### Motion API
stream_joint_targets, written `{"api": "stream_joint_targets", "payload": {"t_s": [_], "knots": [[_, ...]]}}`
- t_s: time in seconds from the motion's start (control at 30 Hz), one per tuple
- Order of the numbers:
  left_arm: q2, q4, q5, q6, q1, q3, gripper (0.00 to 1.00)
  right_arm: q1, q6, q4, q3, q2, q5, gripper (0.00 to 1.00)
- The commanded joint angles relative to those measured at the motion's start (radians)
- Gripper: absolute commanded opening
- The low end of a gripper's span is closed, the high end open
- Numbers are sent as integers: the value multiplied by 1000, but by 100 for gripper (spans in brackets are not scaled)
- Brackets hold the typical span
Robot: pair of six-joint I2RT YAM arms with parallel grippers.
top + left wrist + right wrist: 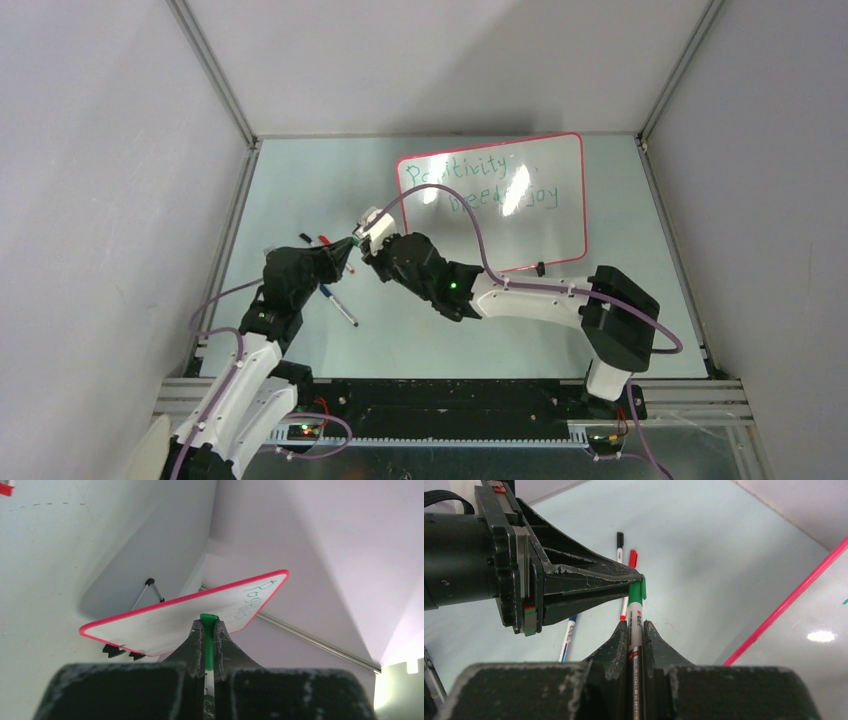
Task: Write a sentence on the whiteboard
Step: Insert the whiteboard marker without the cap into the pen cap, then put down the whiteboard marker at the center of the board.
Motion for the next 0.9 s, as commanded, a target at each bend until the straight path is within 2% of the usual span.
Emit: {"api": "stream_joint_targets", "payload": {"t_s": [0.0,0.07,0.1,0.13,0.17,0.2,0.23,0.3,0.4,0.53,0.63,0.77,0.87], "knots": [[-11,63,310,1,-108,-2,0,-32,72,-103,84,51,-49,0],[-11,56,301,3,-108,-12,3,-51,122,-174,105,41,-50,0],[-13,50,291,3,-106,-14,20,-73,139,-259,128,38,-66,0],[-16,26,282,5,-106,-19,32,-86,178,-288,140,35,-80,0],[-20,11,265,9,-105,-19,51,-114,212,-377,172,35,-114,0],[-21,-21,257,22,-102,-21,60,-127,225,-461,188,36,-133,0],[-24,-38,244,30,-98,-20,74,-150,240,-501,219,39,-168,0],[-29,-94,227,54,-85,-24,85,-169,242,-622,267,47,-195,0],[-40,-132,217,97,-54,-35,93,-172,228,-787,324,64,-194,0],[-74,-241,165,197,4,-15,95,-156,205,-925,393,69,-203,0],[-103,-371,72,361,46,42,96,-120,181,-1055,458,94,-173,0],[-137,-563,-227,599,64,168,97,-67,171,-1196,565,173,-144,0],[-149,-672,-462,695,64,250,98,-35,175,-1257,618,247,-120,0]]}}
